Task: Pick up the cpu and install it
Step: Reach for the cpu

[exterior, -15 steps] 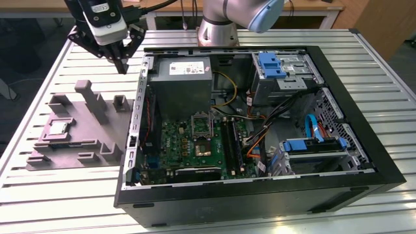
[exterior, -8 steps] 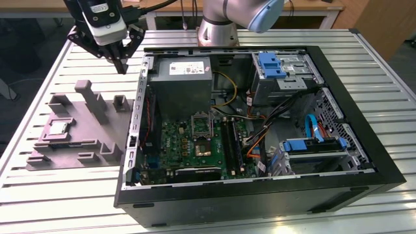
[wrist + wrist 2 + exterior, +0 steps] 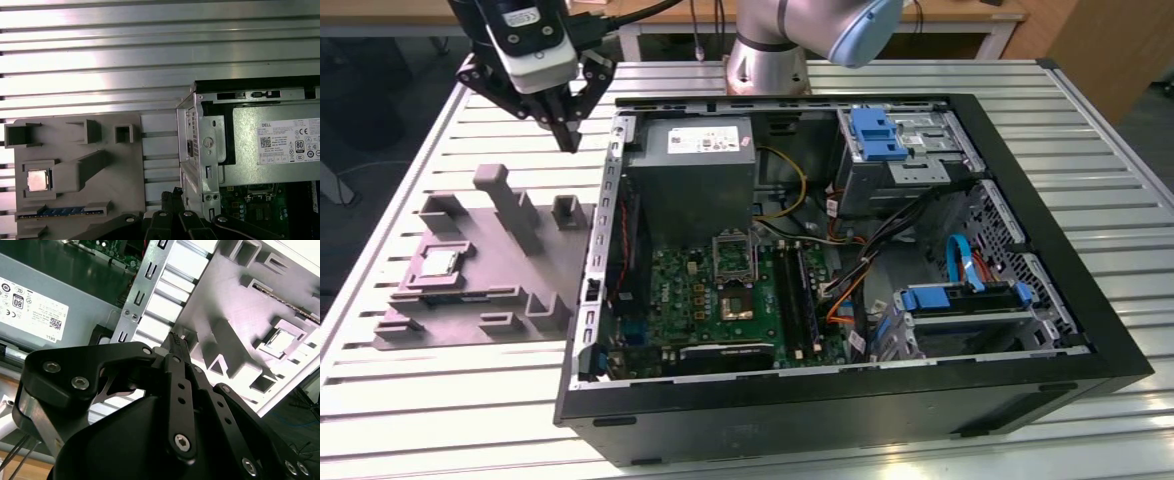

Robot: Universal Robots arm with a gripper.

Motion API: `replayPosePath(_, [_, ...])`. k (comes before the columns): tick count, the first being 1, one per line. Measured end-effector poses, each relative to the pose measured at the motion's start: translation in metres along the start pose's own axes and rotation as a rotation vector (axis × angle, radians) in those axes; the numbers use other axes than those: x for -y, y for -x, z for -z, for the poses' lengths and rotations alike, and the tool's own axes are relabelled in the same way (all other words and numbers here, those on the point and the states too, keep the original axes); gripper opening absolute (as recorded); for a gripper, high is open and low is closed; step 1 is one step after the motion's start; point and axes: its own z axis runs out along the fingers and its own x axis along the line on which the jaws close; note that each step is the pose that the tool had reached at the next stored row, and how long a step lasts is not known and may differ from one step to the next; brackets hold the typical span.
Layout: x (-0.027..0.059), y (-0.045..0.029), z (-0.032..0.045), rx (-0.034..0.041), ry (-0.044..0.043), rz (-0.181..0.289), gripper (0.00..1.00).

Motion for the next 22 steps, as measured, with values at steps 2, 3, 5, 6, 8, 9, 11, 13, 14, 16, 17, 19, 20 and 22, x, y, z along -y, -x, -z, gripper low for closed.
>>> replayPosePath(2, [0.0, -0.0003, -0.0001, 0.0, 0.0, 0.0, 0.11])
replayPosePath(3, [0.0, -0.0004, -0.0001, 0.0, 0.0, 0.0, 0.11])
replayPosePath(5, [0.0001, -0.0007, -0.0002, 0.0001, 0.0001, 0.0, 0.11])
replayPosePath(6, [0.0001, -0.0008, -0.0001, 0.0, 0.0, 0.0, 0.11])
replayPosePath(8, [0.0001, -0.001, -0.0002, 0.0001, 0.0001, 0.0, 0.11])
replayPosePath(9, [0.0001, -0.0011, -0.0002, 0.0001, 0.0001, 0.0, 0.11])
replayPosePath(11, [0.0001, -0.0013, -0.0002, 0.0001, 0.0, 0.0, 0.11])
replayPosePath(13, [0.0001, -0.0016, -0.0003, 0.0, 0.0001, 0.0, 0.11])
replayPosePath(14, [0.0001, -0.0017, -0.0003, 0.0, 0.0, 0.0, 0.11])
replayPosePath(16, [0.0001, -0.0019, -0.0004, 0.0001, 0.0001, 0.0, 0.11])
replayPosePath(17, [0.0002, -0.0019, -0.0003, 0.0, 0.0, 0.0, 0.11])
replayPosePath(19, [0.0002, -0.0023, -0.0005, 0.0001, 0.0001, 0.0, 0.11])
replayPosePath(20, [0.0002, -0.0024, -0.0005, 0.0, 0.0001, 0.0, 0.11])
replayPosePath(22, [0.0002, -0.0024, -0.0005, 0.0, 0.0, 0.0, 0.11])
